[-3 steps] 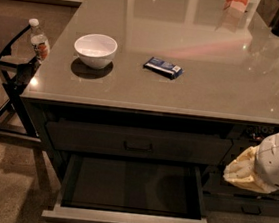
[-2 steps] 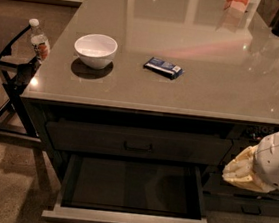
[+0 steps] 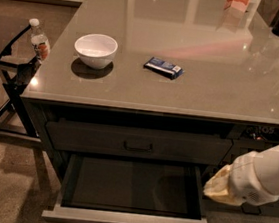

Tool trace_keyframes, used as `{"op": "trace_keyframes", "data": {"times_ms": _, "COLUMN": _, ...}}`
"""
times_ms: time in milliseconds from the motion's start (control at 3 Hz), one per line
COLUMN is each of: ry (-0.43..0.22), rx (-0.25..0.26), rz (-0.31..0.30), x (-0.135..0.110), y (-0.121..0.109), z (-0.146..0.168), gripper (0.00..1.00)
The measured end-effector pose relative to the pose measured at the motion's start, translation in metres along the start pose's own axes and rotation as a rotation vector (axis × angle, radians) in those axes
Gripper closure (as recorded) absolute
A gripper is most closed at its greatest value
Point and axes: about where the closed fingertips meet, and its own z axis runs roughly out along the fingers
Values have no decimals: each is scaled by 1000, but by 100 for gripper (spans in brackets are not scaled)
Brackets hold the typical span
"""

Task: Close middle drawer

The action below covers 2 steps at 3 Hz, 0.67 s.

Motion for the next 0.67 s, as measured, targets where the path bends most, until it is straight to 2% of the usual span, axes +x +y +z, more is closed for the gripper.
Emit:
{"op": "trace_keyframes", "data": {"times_ms": 333, "ry": -80, "rx": 21, "rz": 13, "x": 11, "y": 2, "z": 39, "gripper": 100}}
{"op": "trace_keyframes", "data": {"times_ms": 667, "ry": -159, "rx": 86, "rz": 55, "x": 22, "y": -14, "z": 71, "gripper": 100}}
